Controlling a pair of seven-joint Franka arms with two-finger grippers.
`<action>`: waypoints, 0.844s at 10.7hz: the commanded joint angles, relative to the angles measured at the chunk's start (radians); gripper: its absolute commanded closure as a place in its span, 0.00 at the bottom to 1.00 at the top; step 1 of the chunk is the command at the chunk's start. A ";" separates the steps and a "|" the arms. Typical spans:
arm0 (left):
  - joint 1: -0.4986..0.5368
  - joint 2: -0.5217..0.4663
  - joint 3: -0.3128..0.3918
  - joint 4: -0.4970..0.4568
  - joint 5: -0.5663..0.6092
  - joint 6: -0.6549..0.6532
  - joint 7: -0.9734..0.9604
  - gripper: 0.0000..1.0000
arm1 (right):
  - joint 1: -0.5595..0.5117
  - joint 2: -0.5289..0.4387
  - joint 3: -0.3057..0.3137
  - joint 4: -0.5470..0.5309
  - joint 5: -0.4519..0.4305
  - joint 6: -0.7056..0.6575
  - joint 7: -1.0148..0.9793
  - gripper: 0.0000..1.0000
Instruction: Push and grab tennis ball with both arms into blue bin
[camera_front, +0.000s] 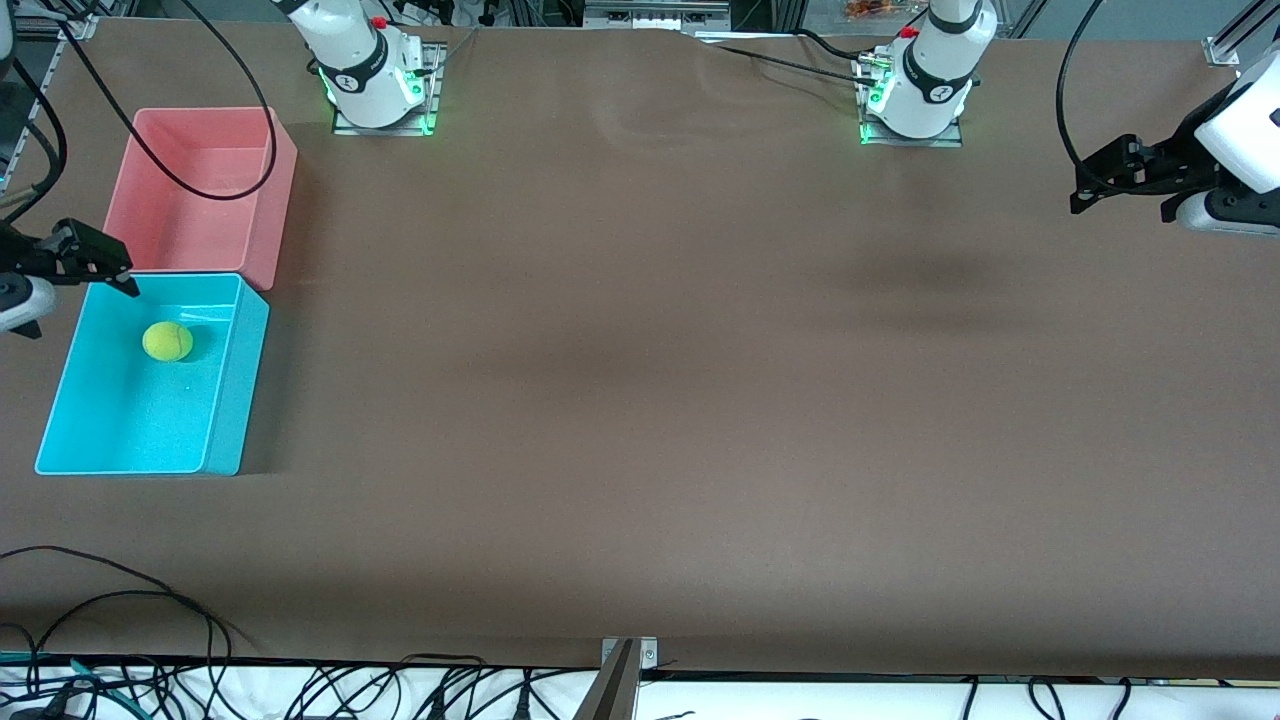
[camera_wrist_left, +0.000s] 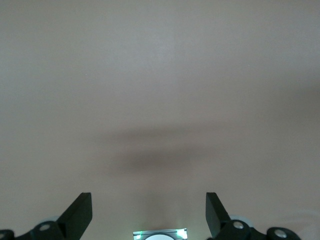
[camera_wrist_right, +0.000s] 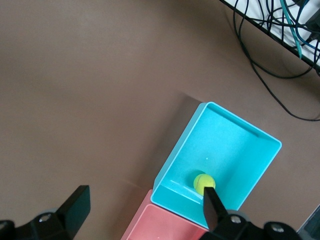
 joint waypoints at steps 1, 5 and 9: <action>0.001 0.010 0.001 0.030 -0.022 -0.023 -0.010 0.00 | 0.076 -0.121 -0.163 -0.127 0.114 0.018 0.014 0.00; 0.001 0.010 0.001 0.030 -0.022 -0.023 -0.012 0.00 | 0.218 -0.198 -0.331 -0.179 0.148 0.004 0.009 0.00; -0.002 0.010 -0.005 0.031 -0.024 -0.023 -0.012 0.00 | 0.299 -0.260 -0.425 -0.210 0.171 0.004 0.248 0.00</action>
